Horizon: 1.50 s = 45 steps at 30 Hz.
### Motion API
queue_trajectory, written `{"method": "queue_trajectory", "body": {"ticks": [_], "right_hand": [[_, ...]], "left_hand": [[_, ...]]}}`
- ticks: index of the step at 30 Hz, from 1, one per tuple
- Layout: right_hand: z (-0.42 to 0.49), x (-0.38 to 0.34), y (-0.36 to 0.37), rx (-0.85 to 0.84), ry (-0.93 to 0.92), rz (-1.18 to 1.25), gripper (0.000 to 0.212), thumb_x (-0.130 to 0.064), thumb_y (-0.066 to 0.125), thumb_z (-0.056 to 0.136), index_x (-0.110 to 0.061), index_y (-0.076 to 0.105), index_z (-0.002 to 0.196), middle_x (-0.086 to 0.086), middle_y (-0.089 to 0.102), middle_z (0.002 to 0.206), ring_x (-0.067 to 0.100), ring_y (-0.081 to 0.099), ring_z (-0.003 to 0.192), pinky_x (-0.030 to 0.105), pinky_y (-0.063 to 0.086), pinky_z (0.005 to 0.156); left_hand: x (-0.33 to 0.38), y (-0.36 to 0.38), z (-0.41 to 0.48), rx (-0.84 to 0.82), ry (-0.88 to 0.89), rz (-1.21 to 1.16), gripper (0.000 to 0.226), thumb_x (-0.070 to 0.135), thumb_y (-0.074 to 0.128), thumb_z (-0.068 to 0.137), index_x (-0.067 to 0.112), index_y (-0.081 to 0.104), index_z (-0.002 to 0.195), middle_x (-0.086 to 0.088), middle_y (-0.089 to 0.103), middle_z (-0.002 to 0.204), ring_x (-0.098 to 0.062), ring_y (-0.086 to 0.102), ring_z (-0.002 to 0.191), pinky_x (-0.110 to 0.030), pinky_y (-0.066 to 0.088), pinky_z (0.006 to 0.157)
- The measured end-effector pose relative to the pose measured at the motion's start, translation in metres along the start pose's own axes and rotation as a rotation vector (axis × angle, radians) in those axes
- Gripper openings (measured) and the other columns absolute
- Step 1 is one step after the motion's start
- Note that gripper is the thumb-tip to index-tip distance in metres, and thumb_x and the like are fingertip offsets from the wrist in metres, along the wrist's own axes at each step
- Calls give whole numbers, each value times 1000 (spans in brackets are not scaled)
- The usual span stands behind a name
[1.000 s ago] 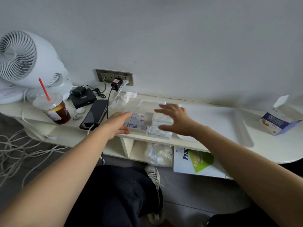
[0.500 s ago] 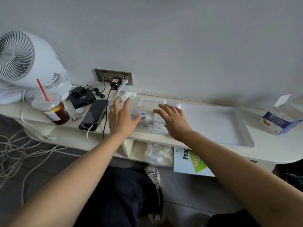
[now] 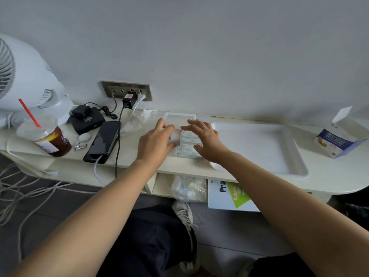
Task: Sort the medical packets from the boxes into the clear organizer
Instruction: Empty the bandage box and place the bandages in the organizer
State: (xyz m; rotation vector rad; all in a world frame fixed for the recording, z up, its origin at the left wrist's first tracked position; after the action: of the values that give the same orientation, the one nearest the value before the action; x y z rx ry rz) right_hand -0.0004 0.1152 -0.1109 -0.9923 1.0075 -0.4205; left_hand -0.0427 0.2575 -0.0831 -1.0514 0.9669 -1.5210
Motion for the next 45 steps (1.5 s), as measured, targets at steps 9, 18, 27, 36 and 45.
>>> {"method": "queue_trajectory", "body": {"ticks": [9,18,27,36,45], "right_hand": [[-32,46,-41,158,164,104,51,-15,62,86,-16,46,135,7,33,149,27,33,136,36,33,107],[-124,135,-33,-505,615,-246,88,-58,70,72,-25,33,144,4,29,152,31,30,137,46,27,112],[-154,176,-94,17,599,187,48,-11,59,85,-15,49,132,7,65,114,24,62,103,33,48,92],[-187,295,-187,514,972,278,72,-13,50,87,-17,10,146,17,64,96,35,67,76,43,54,68],[-209,276,-182,635,677,51,29,-8,55,91,-7,47,119,13,64,113,34,63,96,47,54,79]], "left_hand": [[11,5,18,-101,-112,79,43,29,64,87,12,47,124,-8,40,119,-23,54,78,-31,42,59],[138,16,9,14,435,-67,28,4,62,74,11,65,101,-8,54,96,-28,57,85,-36,46,70],[200,113,11,-568,257,57,37,36,39,96,15,57,121,-10,49,123,-30,50,112,-36,45,86],[279,135,48,-559,244,-102,44,38,45,96,21,44,136,-8,45,135,-29,51,119,-35,43,93],[307,150,71,-495,207,-230,42,28,51,91,22,47,133,-7,51,124,-30,56,107,-38,50,86]]}}
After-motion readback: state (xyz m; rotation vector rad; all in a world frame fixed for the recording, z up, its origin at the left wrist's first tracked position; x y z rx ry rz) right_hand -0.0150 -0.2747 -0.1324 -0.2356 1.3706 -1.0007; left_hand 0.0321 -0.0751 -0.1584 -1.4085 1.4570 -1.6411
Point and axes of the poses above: each hand's wrist, its own z-axis towards the middle knuckle, its own y-axis out of the palm, x = y × z, the point moved 7 cm from there along z, towards the middle knuckle
